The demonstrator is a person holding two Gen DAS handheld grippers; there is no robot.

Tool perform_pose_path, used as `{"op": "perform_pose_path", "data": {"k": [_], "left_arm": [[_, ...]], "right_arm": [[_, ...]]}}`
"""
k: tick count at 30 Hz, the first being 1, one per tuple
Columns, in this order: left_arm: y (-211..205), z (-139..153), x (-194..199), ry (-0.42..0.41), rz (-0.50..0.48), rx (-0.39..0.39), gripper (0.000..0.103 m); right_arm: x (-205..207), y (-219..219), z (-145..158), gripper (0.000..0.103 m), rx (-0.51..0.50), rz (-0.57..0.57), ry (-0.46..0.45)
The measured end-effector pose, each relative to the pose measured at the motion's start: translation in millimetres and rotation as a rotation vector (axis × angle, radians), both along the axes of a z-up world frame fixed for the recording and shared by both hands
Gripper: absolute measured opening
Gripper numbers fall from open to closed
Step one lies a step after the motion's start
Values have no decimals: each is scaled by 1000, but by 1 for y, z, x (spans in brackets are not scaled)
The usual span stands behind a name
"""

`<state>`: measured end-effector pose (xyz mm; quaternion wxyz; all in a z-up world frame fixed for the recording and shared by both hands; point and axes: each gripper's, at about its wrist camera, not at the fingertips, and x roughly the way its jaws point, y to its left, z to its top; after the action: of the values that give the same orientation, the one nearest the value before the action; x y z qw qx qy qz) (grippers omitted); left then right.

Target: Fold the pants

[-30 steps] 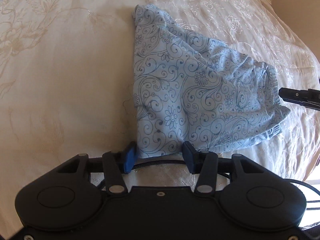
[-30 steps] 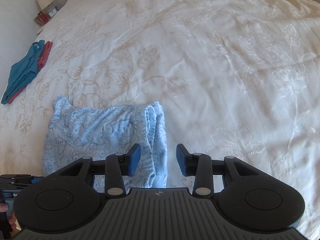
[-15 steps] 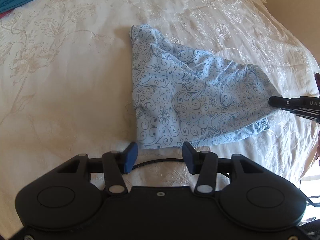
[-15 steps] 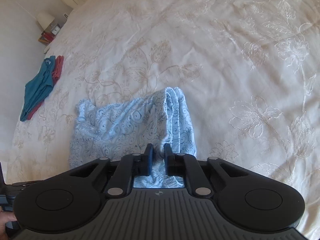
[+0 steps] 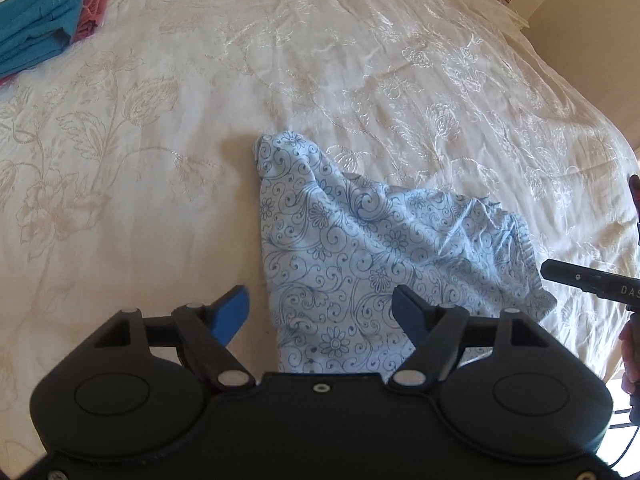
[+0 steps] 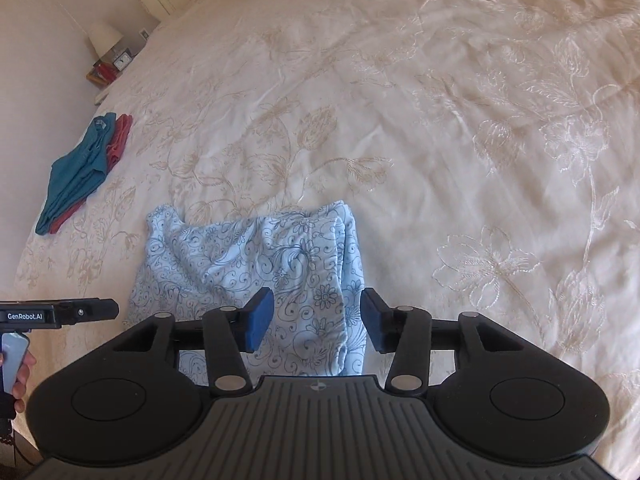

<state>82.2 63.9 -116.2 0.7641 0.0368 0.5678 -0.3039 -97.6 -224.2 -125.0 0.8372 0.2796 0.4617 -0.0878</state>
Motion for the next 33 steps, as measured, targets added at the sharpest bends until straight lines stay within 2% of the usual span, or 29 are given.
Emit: {"op": "perform_pose_path", "data": {"k": [5,8,11,12,14,16,19,21,25,29,33], "left_arm": [[-18,-16,22,-5,-17,26,79],[-24,-32,27,14,-43,51,79],[-23,-52,28,-38,-70,207,85],[-18,-57,30,-37,-53,206,91],[-7,-55,33,-8,-2,167,91],[-6,-47,31,-17,-4,159,87],[-2,-34,29,-35,-3,76,87],[-3,-33,34,-15,14,7,88],[-21,-53,47,40,8,26,88],[-26,-63,51,52,2,13,96],[-26,-62,41,52,-21,0,96]], "right_arm": [[24,-15,-21,47,29,-14,42],[37,-15,-31,47,54,25,71],[43,-21,-43,47,6,-9,92],[44,-27,-48,47,22,-43,109],[44,-31,-50,48,58,-70,114],[41,-27,-44,49,47,-40,96],[33,-25,-43,49,125,-8,79],[33,-23,-49,49,170,6,100],[38,-22,-59,50,175,23,95],[39,-33,-69,52,278,-19,73],[35,-40,-73,53,341,-41,65]]}}
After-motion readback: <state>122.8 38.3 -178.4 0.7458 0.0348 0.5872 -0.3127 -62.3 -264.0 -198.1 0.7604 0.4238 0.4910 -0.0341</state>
